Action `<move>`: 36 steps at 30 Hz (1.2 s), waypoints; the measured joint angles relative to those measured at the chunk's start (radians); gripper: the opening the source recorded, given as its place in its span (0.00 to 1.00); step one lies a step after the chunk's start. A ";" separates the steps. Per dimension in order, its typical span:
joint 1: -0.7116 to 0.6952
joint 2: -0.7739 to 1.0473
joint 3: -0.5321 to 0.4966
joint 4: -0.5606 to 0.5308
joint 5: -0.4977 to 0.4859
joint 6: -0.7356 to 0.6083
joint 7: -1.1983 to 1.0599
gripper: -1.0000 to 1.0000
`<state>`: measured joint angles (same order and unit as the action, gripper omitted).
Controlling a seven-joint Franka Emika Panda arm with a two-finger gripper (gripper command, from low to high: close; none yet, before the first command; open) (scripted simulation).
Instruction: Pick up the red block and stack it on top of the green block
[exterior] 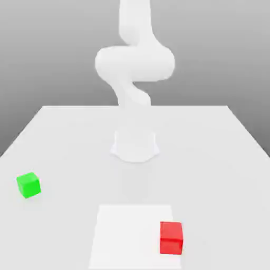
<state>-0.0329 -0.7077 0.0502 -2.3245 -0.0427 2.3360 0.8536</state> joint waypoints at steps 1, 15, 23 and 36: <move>-0.013 0.040 0.020 -0.011 -0.019 0.016 0.023 0.50; -0.108 0.561 0.179 -0.147 -0.205 0.217 0.284 0.50; -0.080 0.813 0.213 -0.233 -0.113 0.353 0.290 0.50; -0.005 1.054 0.129 -0.218 -0.190 0.543 0.364 0.00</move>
<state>-0.0380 0.3465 0.1792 -2.5423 -0.2324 2.8793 1.2179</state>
